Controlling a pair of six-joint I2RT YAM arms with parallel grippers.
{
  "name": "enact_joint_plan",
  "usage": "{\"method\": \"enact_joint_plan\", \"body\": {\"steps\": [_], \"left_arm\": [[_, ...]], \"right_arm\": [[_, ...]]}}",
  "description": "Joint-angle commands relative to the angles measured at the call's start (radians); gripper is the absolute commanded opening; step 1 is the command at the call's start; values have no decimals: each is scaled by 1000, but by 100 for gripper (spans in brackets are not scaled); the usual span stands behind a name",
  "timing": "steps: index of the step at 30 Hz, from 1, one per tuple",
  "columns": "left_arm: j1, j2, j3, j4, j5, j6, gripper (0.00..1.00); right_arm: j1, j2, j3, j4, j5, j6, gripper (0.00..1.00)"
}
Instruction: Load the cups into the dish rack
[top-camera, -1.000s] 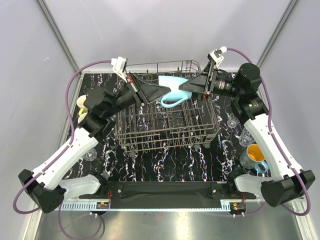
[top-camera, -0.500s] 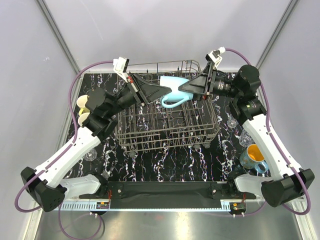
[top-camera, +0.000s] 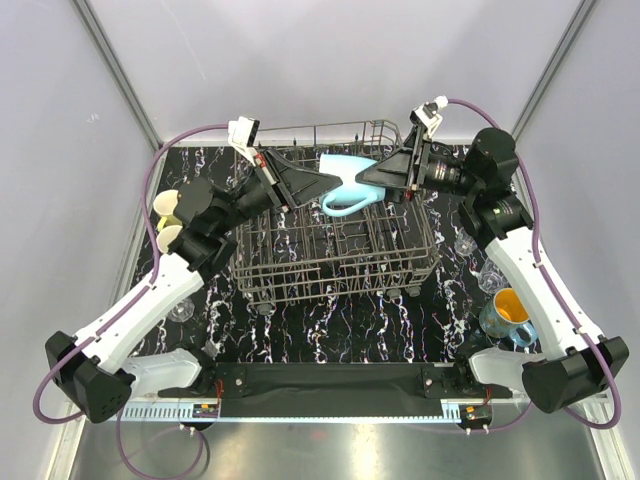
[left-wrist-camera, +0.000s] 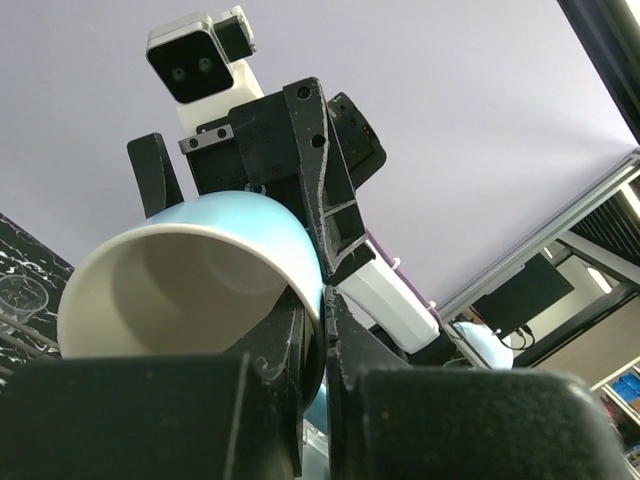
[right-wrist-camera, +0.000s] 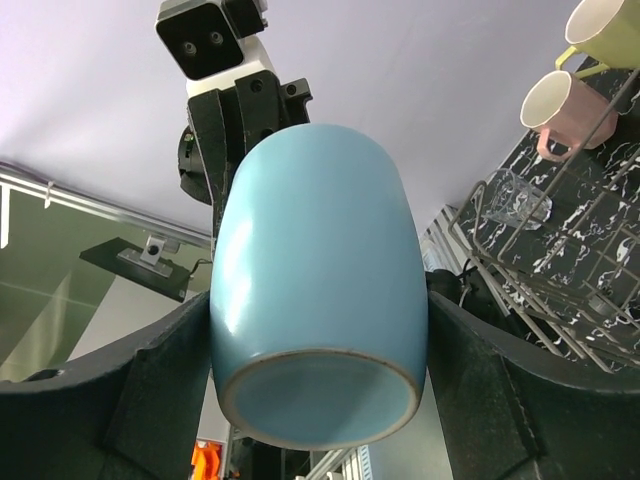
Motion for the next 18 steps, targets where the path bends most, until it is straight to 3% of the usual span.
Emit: {"method": "enact_joint_plan", "body": {"steps": [1,4,10,12,15,16,18], "left_arm": [[6,9,-4,79,45,-16,11],[23,12,-33,89,53,-39,31],[51,16,-79,127,76,-65,51],[75,7,-96,113,82,-56,67],[117,-37,-105,5,64,12,72],[126,-51,-99,-102,55,38,74],[150,-89,-86,-231,4,128,85]], "right_arm": [[22,-2,72,-34,10,-58,0],[22,-5,86,-126,29,-90,0],[22,-4,107,-218,68,-128,0],[22,2,129,-284,94,-167,0],[22,15,153,-369,117,-211,0],[22,18,158,-386,128,-222,0],[22,32,193,-472,148,-271,0]]}}
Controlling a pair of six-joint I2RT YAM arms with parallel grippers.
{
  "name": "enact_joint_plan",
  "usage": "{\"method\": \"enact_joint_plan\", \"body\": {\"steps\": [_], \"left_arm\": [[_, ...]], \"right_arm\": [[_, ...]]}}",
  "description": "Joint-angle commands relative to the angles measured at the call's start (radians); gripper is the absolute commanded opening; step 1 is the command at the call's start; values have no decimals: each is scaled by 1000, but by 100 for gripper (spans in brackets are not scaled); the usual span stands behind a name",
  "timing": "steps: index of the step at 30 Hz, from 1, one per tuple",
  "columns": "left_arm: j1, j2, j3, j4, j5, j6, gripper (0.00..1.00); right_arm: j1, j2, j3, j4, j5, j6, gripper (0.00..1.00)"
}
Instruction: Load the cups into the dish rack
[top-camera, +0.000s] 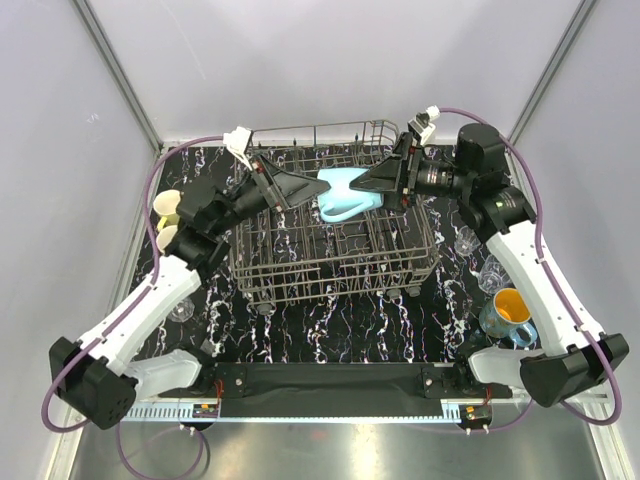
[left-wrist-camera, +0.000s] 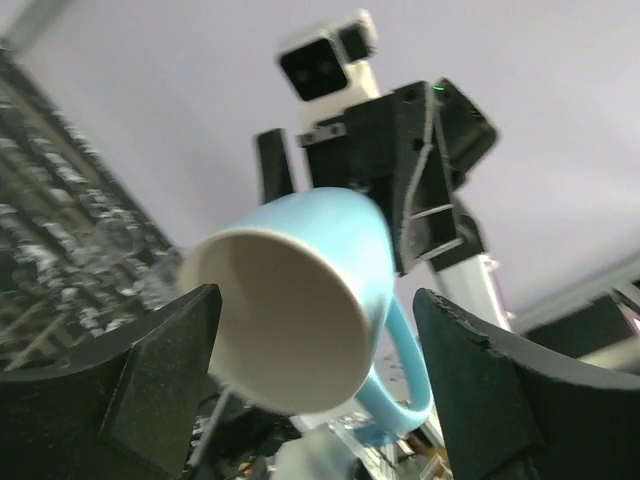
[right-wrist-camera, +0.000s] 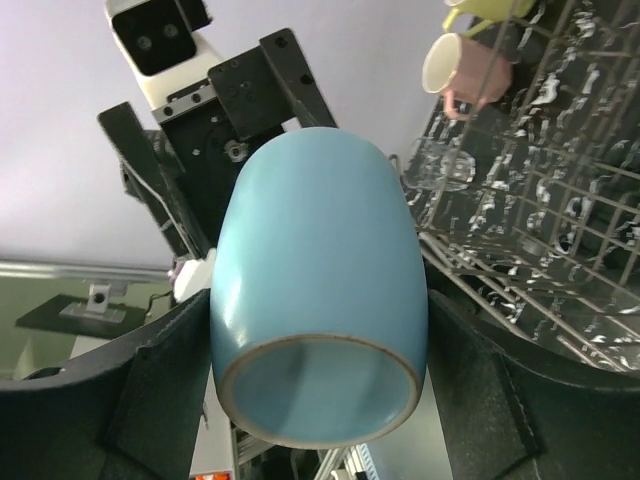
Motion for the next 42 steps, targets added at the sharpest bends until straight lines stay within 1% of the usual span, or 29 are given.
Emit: {"method": "enact_joint_plan", "body": {"steps": [1,2,3,4,5,6,7,8,11,12,14,15,21,27,29,33,35,42], "left_arm": [[39,-90,34,-220,-59,148,89],[43,-102,46,-359,-90,211,93],[50,-126,55,-424,-154,242,97],[51,-137,75,-537,-188,268,98],[53,-149,83,-585,-222,315,98],[54,-171,98,-625,-278,335,98],[54,-183,100,-681,-304,352,98],[53,-197,101,-704,-327,377,98],[54,-249,108,-777,-419,426,97],[54,-264,117,-797,-473,437,97],[54,-301,127,-854,-528,473,97],[54,-315,134,-867,-573,484,97],[54,-407,170,-957,-725,555,96],[37,-470,163,-1015,-832,609,97],[24,-481,155,-1022,-849,627,97],[-22,-508,128,-1034,-906,642,97],[-38,-515,121,-1038,-924,651,97],[-108,-518,112,-1052,-961,673,98]], "right_arm": [[8,11,111,-103,62,-94,0],[8,19,129,-181,79,-115,0],[8,40,181,-237,102,-178,0],[8,55,213,-301,165,-215,0],[8,86,247,-425,202,-284,0],[10,101,302,-473,234,-310,0],[10,115,322,-514,294,-330,0],[14,141,356,-580,322,-362,0],[49,203,404,-695,459,-427,0],[65,218,430,-720,554,-441,0],[100,273,456,-777,643,-480,0],[109,290,482,-791,730,-493,0],[165,440,586,-842,993,-557,0],[168,589,732,-880,1118,-597,0],[166,641,796,-906,1138,-614,0],[168,718,872,-947,1161,-628,0],[168,740,878,-969,1153,-616,0],[168,737,844,-996,1112,-580,0]]}}
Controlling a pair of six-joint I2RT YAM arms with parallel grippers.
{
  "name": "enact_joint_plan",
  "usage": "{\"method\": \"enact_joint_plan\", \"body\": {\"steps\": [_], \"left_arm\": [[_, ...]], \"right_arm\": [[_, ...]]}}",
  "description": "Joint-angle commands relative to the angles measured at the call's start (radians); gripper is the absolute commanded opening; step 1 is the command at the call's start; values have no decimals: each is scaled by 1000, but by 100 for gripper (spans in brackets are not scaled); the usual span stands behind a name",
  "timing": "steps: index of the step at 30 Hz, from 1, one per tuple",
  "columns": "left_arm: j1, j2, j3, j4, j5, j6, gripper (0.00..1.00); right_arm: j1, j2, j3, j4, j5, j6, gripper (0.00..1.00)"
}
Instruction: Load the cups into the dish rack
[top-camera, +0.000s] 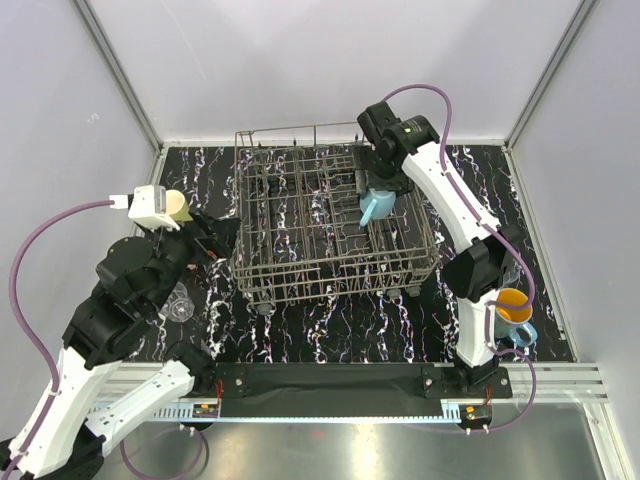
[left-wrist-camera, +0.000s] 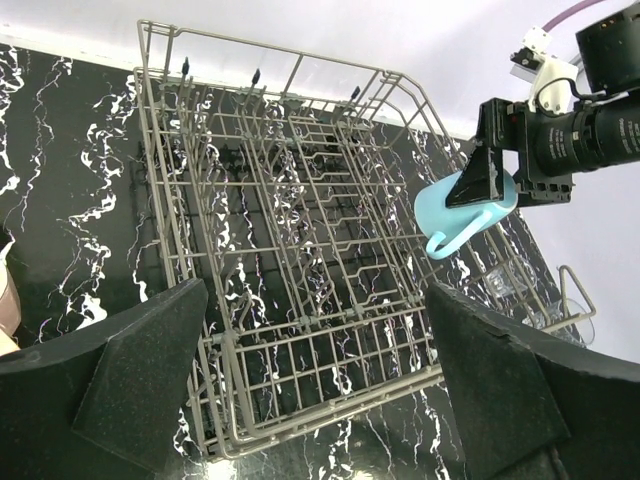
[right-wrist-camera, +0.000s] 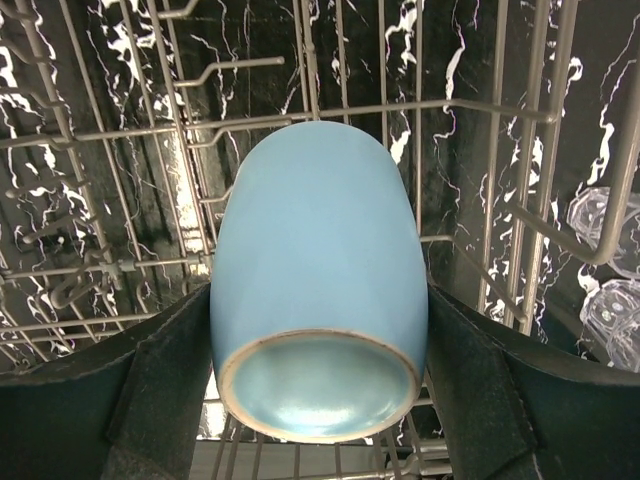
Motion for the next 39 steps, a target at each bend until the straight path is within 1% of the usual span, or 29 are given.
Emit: {"method": "enact_joint_plan", "body": {"steps": [1,8,16,21,23,24,27,28,30,31,33,34,37,38,39], "left_arm": [[-28,-3,-4,11,-55,36,98],[-48,5,27,-26,-32,31,98],[-48,-3,76,-147,-52,25,98],[-49,-12,136,-248,-53,2,98],[-48,-23,156,-276,-59,-15,98],[-48,-30,160,-299,-61,-21,98],[-49,-52,171,-336,-56,-52,98],[-48,-58,171,-346,-50,-69,98],[-48,-70,171,-368,-40,-84,98],[-48,-75,165,-374,-38,-98,98],[-48,-84,159,-394,-47,-110,98],[-48,-86,154,-400,-53,-118,98],[-48,-84,144,-425,-66,-133,98],[-48,-82,140,-432,-66,-135,98],[-48,-78,136,-432,-66,-136,98]], "right_arm": [[8,-22,2,-7,-4,20,0],[8,-13,-100,85,-5,20,0],[8,42,-124,153,-48,12,0],[8,66,-138,173,-73,20,0],[8,71,-154,171,-70,20,2],[8,70,-161,174,-68,22,4],[8,59,-204,193,-64,19,14],[8,56,-222,197,-62,16,22],[7,54,-238,201,-56,12,27],[8,56,-249,202,-57,8,36],[8,53,-262,210,-59,8,45],[8,50,-269,214,-59,3,52],[8,50,-267,216,-65,-12,58],[8,53,-264,214,-70,-17,64],[7,51,-259,211,-71,-23,68]]}}
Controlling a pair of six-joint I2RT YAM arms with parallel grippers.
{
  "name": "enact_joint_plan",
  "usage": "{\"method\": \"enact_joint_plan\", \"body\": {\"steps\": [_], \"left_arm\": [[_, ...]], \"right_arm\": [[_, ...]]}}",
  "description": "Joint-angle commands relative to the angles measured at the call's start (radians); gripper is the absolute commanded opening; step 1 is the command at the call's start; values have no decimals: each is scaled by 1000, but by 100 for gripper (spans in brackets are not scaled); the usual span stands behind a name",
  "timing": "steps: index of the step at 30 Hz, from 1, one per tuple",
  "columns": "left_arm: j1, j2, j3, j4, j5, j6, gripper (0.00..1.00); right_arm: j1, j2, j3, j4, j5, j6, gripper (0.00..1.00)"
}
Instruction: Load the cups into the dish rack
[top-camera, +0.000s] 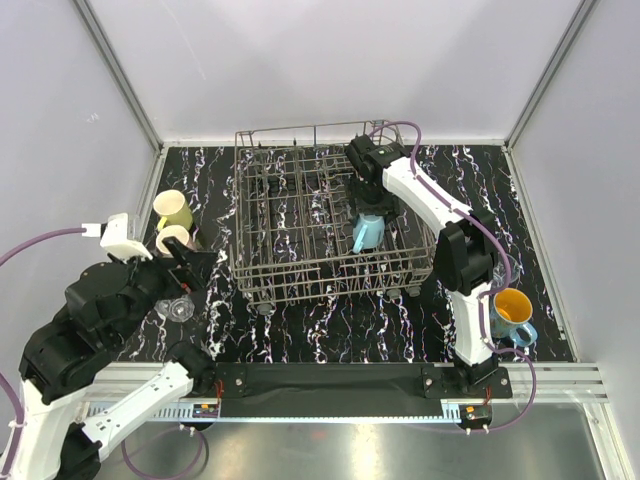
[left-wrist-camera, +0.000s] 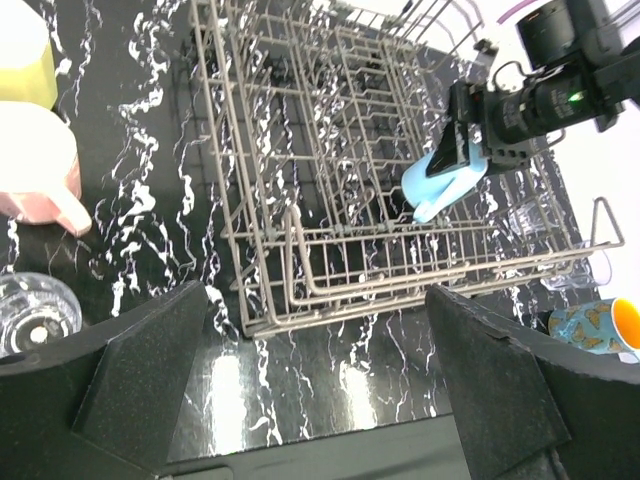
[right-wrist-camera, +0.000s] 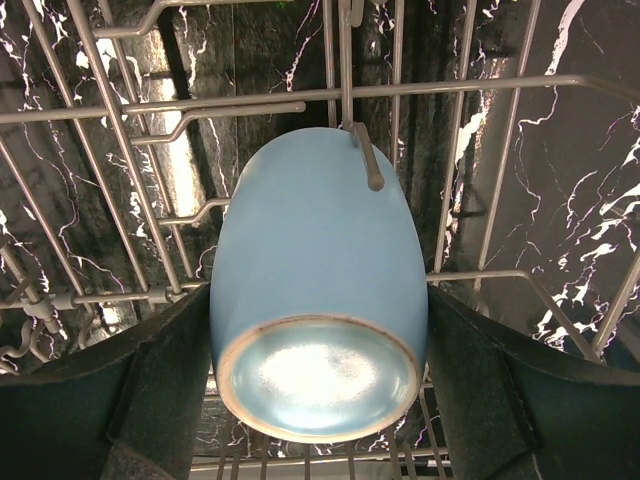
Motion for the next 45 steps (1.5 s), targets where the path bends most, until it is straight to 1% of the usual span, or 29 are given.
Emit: {"method": "enact_joint_plan", "body": {"steps": [1,2,3,5,6,7,10,14,17,18,20,21,23,24,26,27,28,30,31,32,33,35,36,38,39,40,41,45], "left_arm": [[-4,8,-9,-17,-35,-23,98],[-4,11,-10,-26,-45,-21,98],[-4,24,-10,-32,-55,-23,98],[-4,43,-1,-67,-124,-40,98],[-4,50,5,-83,-152,-64,98],[-4,70,13,-94,-198,-72,97],[-4,110,36,-138,-270,-96,96],[-4,167,57,-193,-313,-139,95],[-2,201,62,-195,-325,-167,95],[-2,212,66,-203,-332,-193,93],[7,245,89,-232,-361,-212,90],[15,280,100,-239,-365,-216,87],[59,317,143,-243,-349,-206,86],[105,355,172,-241,-327,-183,86],[160,388,197,-232,-301,-167,86],[226,414,204,-221,-286,-135,86],[267,426,203,-209,-234,-120,85],[359,460,194,-169,-165,-80,85],[456,472,175,-148,-84,-71,83],[501,485,168,-141,-51,-67,81],[572,504,142,-137,-27,-70,78],[619,514,106,-117,3,-80,73],[645,515,55,-106,13,-92,73],[654,517,5,-75,26,-103,74],[683,518,-45,-72,26,-122,75],[690,518,-70,-53,33,-127,74],[693,517,-94,-43,34,-136,71],[699,511,-232,-6,-12,-152,69]], "right_arm": [[4,-37,24,29,9,-26,73],[4,-40,24,30,7,-32,79],[3,-43,24,35,6,-39,82],[4,-45,33,35,6,-49,89],[4,-48,44,32,2,-58,97],[4,-50,49,29,-1,-63,100],[4,-65,58,32,-10,-82,100],[6,-92,67,18,13,-92,100],[14,-161,64,9,61,-92,100],[14,-212,55,10,68,-91,100],[14,-273,17,59,24,-101,100],[15,-342,-41,80,6,-105,100],[15,-411,-106,120,-17,-100,100],[15,-472,-166,148,-27,-95,100],[15,-531,-223,185,-92,-92,100],[15,-584,-272,196,-118,-71,100],[15,-608,-293,206,-186,-62,100],[15,-677,-362,255,-259,-34,100],[15,-695,-385,272,-322,-26,100],[15,-712,-404,285,-341,-20,100],[14,-732,-427,291,-347,-16,100],[15,-743,-441,279,-350,-31,100],[15,-749,-445,271,-349,-40,100],[15,-755,-450,262,-337,-58,100],[15,-766,-453,257,-334,-71,100],[14,-771,-456,260,-338,-72,100],[15,-784,-468,275,-350,-71,100],[15,-789,-491,302,-424,-69,100]]}}
